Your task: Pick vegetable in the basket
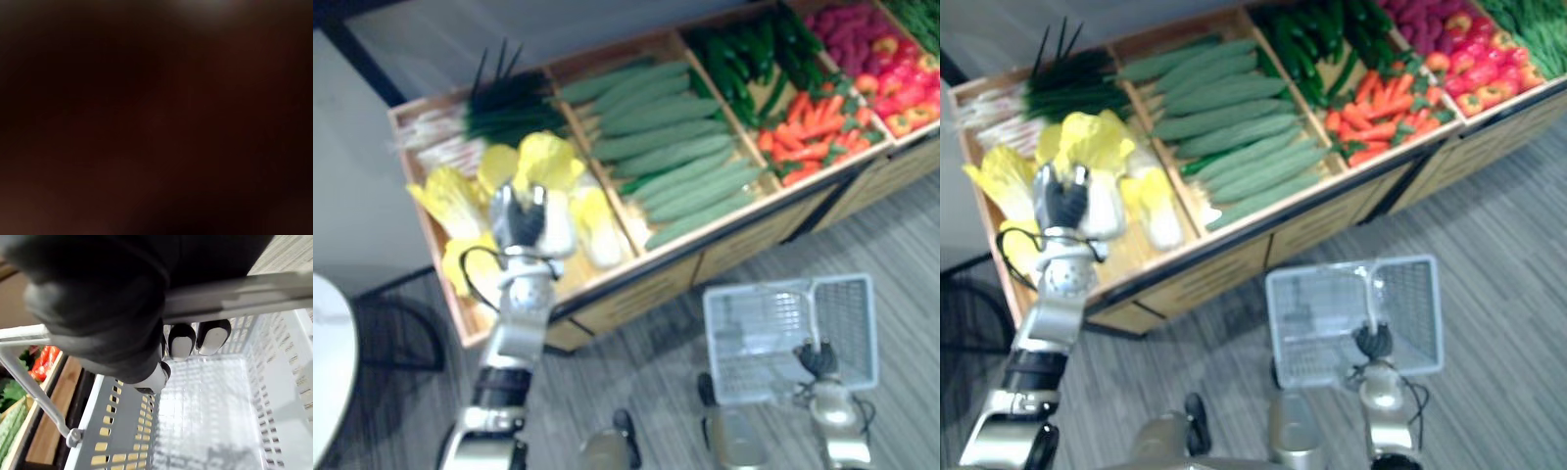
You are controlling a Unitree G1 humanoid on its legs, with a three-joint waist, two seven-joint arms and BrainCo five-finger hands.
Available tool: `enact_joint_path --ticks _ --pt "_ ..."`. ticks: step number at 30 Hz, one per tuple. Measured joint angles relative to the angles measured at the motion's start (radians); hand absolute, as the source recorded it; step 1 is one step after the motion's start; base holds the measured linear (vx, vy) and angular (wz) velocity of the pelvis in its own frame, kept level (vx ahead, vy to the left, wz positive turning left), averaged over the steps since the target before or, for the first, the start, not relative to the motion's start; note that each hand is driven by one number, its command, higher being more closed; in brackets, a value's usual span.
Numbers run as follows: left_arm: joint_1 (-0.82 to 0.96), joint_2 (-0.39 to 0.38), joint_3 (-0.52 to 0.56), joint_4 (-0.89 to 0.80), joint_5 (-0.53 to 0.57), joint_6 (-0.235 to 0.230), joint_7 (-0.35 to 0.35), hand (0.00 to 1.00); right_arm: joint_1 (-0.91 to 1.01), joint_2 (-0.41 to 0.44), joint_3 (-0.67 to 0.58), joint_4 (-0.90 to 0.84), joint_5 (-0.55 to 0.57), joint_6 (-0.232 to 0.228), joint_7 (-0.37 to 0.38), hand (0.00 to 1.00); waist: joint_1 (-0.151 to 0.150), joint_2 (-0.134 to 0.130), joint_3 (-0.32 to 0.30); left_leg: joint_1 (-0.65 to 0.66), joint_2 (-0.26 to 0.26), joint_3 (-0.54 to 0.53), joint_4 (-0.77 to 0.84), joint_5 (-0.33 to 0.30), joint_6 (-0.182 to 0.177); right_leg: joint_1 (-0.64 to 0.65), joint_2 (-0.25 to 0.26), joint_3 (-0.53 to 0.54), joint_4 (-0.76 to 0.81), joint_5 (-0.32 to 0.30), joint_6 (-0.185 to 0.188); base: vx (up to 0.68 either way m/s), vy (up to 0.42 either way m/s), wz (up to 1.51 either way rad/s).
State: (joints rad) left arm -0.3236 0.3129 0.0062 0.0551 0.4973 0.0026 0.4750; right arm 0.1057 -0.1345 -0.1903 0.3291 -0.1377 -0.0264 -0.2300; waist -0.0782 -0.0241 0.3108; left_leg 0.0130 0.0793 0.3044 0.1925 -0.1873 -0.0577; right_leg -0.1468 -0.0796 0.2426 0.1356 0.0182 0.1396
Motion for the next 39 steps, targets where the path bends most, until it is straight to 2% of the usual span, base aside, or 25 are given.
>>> enact_joint_path --ticks 2,4,5,7,8,10,11,12,13,14,17,18,19,20,21,22,24,25,28,31,33,35,36,37,39 --pt "0.0 -0.021 -0.023 -0.017 0.037 -0.001 0.0 1.0 -0.005 0.009 0.002 -0.019 0.0 -0.001 0.0 1.0 -0.002 0.002 -0.001 0.011 0.006 0.046 0.0 -0.005 0.009 -0.012 -0.003 -0.021 -0.004 0.02 -0.006 0.01 0.075 -0.66" --pt "0.0 -0.051 -0.025 -0.031 0.061 -0.001 0.0 1.0 -0.015 0.027 0.008 -0.042 -0.003 0.0 -0.001 1.0 0.0 0.012 -0.005 0.013 0.029 0.107 -0.003 -0.004 0.021 -0.022 -0.024 -0.217 -0.049 0.057 -0.119 -0.01 0.024 -0.82" --pt "-0.001 -0.069 -0.029 -0.033 0.069 -0.001 -0.001 1.0 -0.025 0.033 0.017 -0.049 -0.002 0.0 -0.002 1.0 -0.001 0.021 -0.004 0.027 0.04 0.145 -0.015 0.001 0.028 -0.036 -0.082 -0.419 0.0 0.017 -0.18 0.01 0.031 -0.95" --pt "0.043 -0.075 -0.05 -0.034 0.07 0.0 -0.003 1.0 -0.024 0.04 0.065 -0.055 -0.002 0.0 -0.002 1.0 0.005 0.013 -0.008 0.097 0.049 0.241 -0.009 -0.008 0.031 -0.031 -0.185 -0.687 0.117 -0.008 -0.22 0.04 0.058 -1.26" --pt "0.064 -0.078 -0.054 -0.038 0.075 0.0 -0.008 1.0 -0.023 0.038 0.091 -0.069 -0.003 0.0 -0.002 1.0 0.004 0.013 -0.009 0.118 0.053 0.273 0.007 -0.02 0.023 -0.024 -0.198 -0.749 0.137 0.0 -0.219 0.06 0.022 -1.3" --pt "0.098 -0.101 -0.058 -0.044 0.076 -0.005 -0.016 1.0 -0.049 0.023 0.17 -0.098 -0.004 -0.001 -0.002 1.0 0.013 0.033 -0.02 0.145 0.089 0.364 0.026 -0.062 -0.005 -0.029 -0.146 -0.816 0.108 0.013 -0.207 0.06 -0.035 -1.48" --pt "0.106 -0.104 -0.058 -0.041 0.076 -0.008 -0.022 1.0 -0.065 0.025 0.194 -0.098 -0.003 -0.002 -0.001 1.0 0.014 0.036 -0.022 0.152 0.101 0.397 0.024 -0.068 -0.018 -0.031 -0.122 -0.821 0.082 -0.016 -0.216 0.03 -0.057 -1.71" --pt "0.137 -0.122 -0.078 -0.037 0.076 -0.015 -0.032 1.0 -0.086 0.027 0.241 -0.111 -0.003 -0.002 -0.001 1.0 0.017 0.047 -0.029 0.166 0.119 0.457 -0.008 -0.074 -0.007 -0.028 -0.122 -0.925 0.087 -0.077 -0.23 -0.02 -0.094 -1.78" --pt "0.163 -0.144 -0.104 -0.02 0.076 -0.024 -0.047 1.0 -0.087 0.036 0.276 -0.138 -0.004 -0.005 0.001 1.0 0.033 0.043 -0.036 0.182 0.134 0.521 -0.013 -0.076 -0.012 -0.048 -0.157 -0.955 0.163 -0.087 -0.227 0.0 -0.111 -1.68" --pt "0.175 -0.152 -0.122 0.0 0.076 -0.028 -0.053 1.0 -0.082 0.041 0.291 -0.147 -0.004 -0.006 0.005 1.0 0.03 0.03 -0.041 0.193 0.128 0.543 -0.005 -0.084 -0.028 -0.053 -0.171 -0.951 0.19 -0.082 -0.212 0.08 -0.138 -1.58" --pt "0.213 -0.228 -0.158 0.106 0.071 -0.035 -0.059 1.0 -0.07 0.041 0.365 -0.158 -0.004 -0.002 0.028 1.0 0.026 0.045 -0.046 0.221 0.197 0.592 0.114 -0.088 -0.045 -0.078 -0.09 -0.85 0.212 -0.093 -0.227 0.21 -0.146 -1.31" --pt "0.218 -0.231 -0.186 0.145 0.069 -0.038 -0.069 1.0 -0.064 0.026 0.411 -0.158 0.0 0.0 0.038 1.0 0.024 0.048 -0.046 0.214 0.265 0.585 0.25 -0.087 -0.043 -0.074 -0.042 -0.801 0.203 -0.105 -0.234 0.21 -0.145 -1.27" --pt "0.236 -0.232 -0.201 0.159 0.065 -0.04 -0.07 1.0 -0.065 0.025 0.437 -0.16 0.002 0.0 0.041 1.0 0.026 0.059 -0.05 0.202 0.322 0.57 0.357 -0.079 -0.029 -0.068 0.0 -0.769 0.191 -0.107 -0.239 0.24 -0.169 -1.35" --pt "0.253 -0.235 -0.21 0.163 0.061 -0.042 -0.071 1.0 -0.065 0.027 0.454 -0.162 0.002 0.0 0.045 1.0 0.026 0.066 -0.049 0.182 0.361 0.536 0.438 -0.061 0.019 -0.057 0.03 -0.747 0.18 -0.11 -0.243 0.2 -0.172 -1.46" --pt "0.296 -0.24 -0.224 0.168 0.054 -0.045 -0.074 1.0 -0.063 0.025 0.494 -0.162 0.005 0.001 0.053 1.0 0.03 0.072 -0.046 0.119 0.413 0.416 0.615 0.035 0.205 -0.031 0.091 -0.681 0.156 -0.119 -0.256 0.19 -0.14 -1.81" --pt "0.344 -0.244 -0.233 0.168 0.052 -0.045 -0.084 1.0 -0.064 0.021 0.529 -0.165 0.022 0.001 0.067 1.0 0.052 0.079 -0.048 0.024 0.383 0.194 0.754 0.109 0.177 -0.011 0.115 -0.615 0.146 -0.125 -0.262 0.2 -0.049 -1.86" --pt "0.388 -0.266 -0.27 0.169 0.021 -0.048 -0.089 1.0 -0.071 0.022 0.569 -0.166 0.041 0.002 0.07 1.0 0.071 0.084 -0.048 -0.102 0.289 -0.016 0.863 0.011 0.052 0.006 0.13 -0.523 0.147 -0.14 -0.281 0.28 0.082 -1.6" --pt "0.4 -0.28 -0.288 0.175 0.017 -0.048 -0.09 1.0 -0.073 0.024 0.594 -0.172 0.054 0.002 0.071 1.0 0.079 0.084 -0.047 -0.161 0.249 -0.061 0.868 -0.038 0.042 0.028 0.13 -0.478 0.143 -0.145 -0.283 0.29 0.071 -1.19" --pt "0.406 -0.302 -0.29 0.175 0.015 -0.048 -0.089 1.0 -0.079 0.025 0.636 -0.179 0.078 0.002 0.08 1.0 0.101 0.089 -0.046 -0.232 0.194 -0.08 0.752 -0.085 0.016 0.087 0.127 -0.418 0.118 -0.161 -0.27 0.25 0.079 -0.64" --pt "0.405 -0.317 -0.293 0.175 0.015 -0.048 -0.09 1.0 -0.093 0.023 0.68 -0.225 0.096 0.001 0.099 1.0 0.111 0.093 -0.05 -0.268 0.097 -0.076 0.314 -0.064 0.003 0.136 0.114 -0.395 0.057 -0.177 -0.238 0.24 0.128 -0.15" --pt "0.404 -0.33 -0.305 0.177 0.015 -0.047 -0.101 1.0 -0.101 0.023 0.696 -0.262 0.098 0.001 0.114 1.0 0.115 0.102 -0.058 -0.265 0.06 -0.072 0.095 0.022 0.013 0.14 0.114 -0.394 0.041 -0.188 -0.203 0.27 0.162 -0.12" --pt "0.395 -0.331 -0.336 0.223 0.015 -0.046 -0.125 1.0 -0.103 0.027 0.711 -0.282 0.098 0.001 0.128 1.0 0.145 0.084 -0.066 -0.195 0.011 -0.06 -0.032 0.194 0.067 0.133 0.086 -0.349 0.092 -0.228 -0.144 0.38 0.196 -0.37" --pt "0.391 -0.329 -0.343 0.24 0.015 -0.045 -0.132 1.0 -0.102 0.033 0.711 -0.282 0.098 0.001 0.132 1.0 0.146 0.069 -0.068 -0.183 -0.006 -0.047 -0.037 0.197 0.083 0.131 0.065 -0.343 0.122 -0.248 -0.127 0.38 0.177 -0.21" --pt "0.383 -0.328 -0.358 0.273 0.015 -0.042 -0.14 0.0 -0.099 0.04 0.711 -0.283 0.099 0.001 0.139 1.0 0.142 0.05 -0.071 -0.161 -0.03 -0.029 -0.035 0.17 0.098 0.115 0.031 -0.339 0.195 -0.272 -0.089 0.32 0.141 -0.08" --pt "0.385 -0.313 -0.365 0.283 0.014 -0.039 -0.15 0.0 -0.092 0.048 0.714 -0.283 0.099 0.001 0.156 1.0 0.142 0.031 -0.07 -0.113 -0.055 -0.001 -0.042 0.133 0.115 0.051 -0.017 -0.342 0.393 -0.286 -0.057 0.4 0.176 -0.24"
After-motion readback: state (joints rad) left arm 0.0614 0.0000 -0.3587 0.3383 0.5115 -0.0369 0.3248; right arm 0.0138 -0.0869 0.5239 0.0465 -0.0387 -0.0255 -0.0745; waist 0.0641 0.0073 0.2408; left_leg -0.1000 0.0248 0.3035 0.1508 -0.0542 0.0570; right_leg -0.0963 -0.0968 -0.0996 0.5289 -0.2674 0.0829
